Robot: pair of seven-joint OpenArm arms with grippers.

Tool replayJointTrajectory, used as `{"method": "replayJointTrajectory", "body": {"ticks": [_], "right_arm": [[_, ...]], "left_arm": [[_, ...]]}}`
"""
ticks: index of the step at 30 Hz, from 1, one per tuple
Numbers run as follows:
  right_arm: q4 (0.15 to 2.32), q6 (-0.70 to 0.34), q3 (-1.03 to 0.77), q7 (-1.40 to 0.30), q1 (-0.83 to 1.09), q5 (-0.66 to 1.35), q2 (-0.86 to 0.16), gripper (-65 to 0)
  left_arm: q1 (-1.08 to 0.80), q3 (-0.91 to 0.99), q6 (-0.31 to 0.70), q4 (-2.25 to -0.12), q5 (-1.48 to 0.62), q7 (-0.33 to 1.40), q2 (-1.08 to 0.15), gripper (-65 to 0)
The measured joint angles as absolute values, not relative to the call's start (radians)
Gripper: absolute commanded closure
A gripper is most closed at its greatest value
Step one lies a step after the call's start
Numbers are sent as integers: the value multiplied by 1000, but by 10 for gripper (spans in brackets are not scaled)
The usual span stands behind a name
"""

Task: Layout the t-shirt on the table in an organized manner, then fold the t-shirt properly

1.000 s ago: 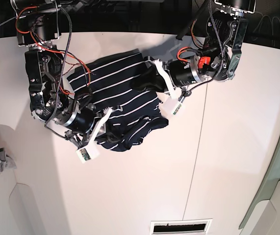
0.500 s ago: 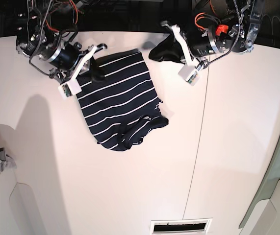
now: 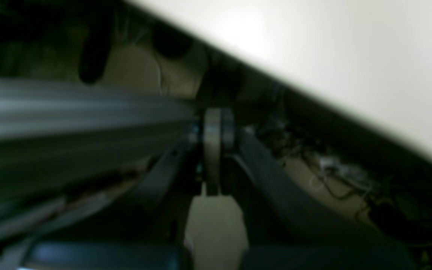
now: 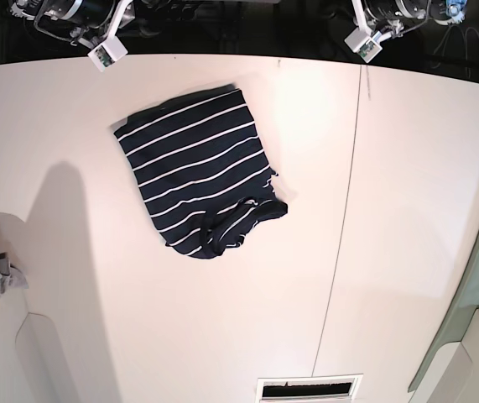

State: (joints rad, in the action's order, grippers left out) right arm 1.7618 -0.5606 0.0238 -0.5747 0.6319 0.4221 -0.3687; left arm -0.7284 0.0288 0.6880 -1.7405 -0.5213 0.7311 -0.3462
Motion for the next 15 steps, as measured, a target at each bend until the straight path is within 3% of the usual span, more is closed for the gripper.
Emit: {"method": "replayJointTrajectory", "body": {"ticks": [7,11,15], "right_arm": [[1690,-563,190,-516,720,219,-418,0],[1529,-568,265,-498,695,146,-408,0],[1375,-562,275,-501,648,91,-363,0]], "left_arm": [[-745,-68,674,-1483,-286,664,-346,-8],[-641,-162,405,-1265,-235,658,-344,-8],[-529,-268,329,-1109,-236,659,-346,-8]]}}
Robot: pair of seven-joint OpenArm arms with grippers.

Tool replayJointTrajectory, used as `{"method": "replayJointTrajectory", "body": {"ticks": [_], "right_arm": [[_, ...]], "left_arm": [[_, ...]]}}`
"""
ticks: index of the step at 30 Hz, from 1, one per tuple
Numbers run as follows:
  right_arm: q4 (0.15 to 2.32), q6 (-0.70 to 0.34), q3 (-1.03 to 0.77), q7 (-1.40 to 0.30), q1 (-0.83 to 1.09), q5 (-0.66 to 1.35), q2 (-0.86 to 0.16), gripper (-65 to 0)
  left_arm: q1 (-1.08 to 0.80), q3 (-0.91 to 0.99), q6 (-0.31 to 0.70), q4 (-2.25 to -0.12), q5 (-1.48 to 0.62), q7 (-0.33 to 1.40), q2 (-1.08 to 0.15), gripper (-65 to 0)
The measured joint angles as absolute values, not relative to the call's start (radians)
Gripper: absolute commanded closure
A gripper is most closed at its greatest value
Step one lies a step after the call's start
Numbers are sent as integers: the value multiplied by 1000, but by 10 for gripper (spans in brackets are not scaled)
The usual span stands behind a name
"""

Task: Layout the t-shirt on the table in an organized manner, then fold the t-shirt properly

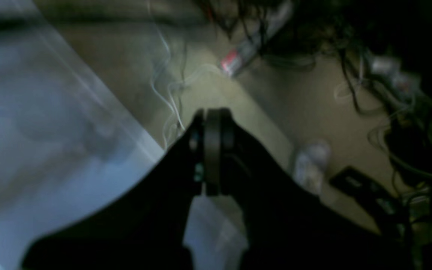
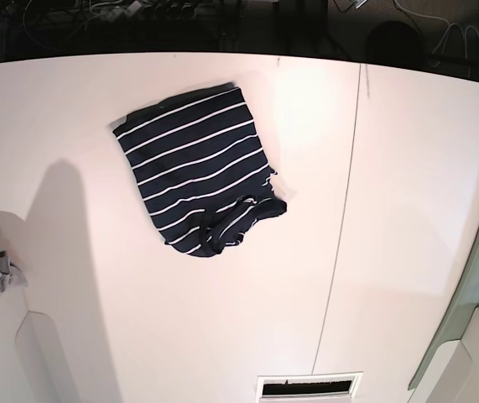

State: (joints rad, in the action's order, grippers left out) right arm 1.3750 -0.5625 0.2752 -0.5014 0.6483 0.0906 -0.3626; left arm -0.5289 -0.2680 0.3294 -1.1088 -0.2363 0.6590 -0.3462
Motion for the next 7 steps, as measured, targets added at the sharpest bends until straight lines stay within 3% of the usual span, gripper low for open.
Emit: {"method": "replayJointTrajectory", "body": {"ticks": [7], "right_arm": [[1324,-561,277,-502,652,85,-324,0]], "left_arm": [[-504,-384,330,-1084,-241,739,-344,-9]]}}
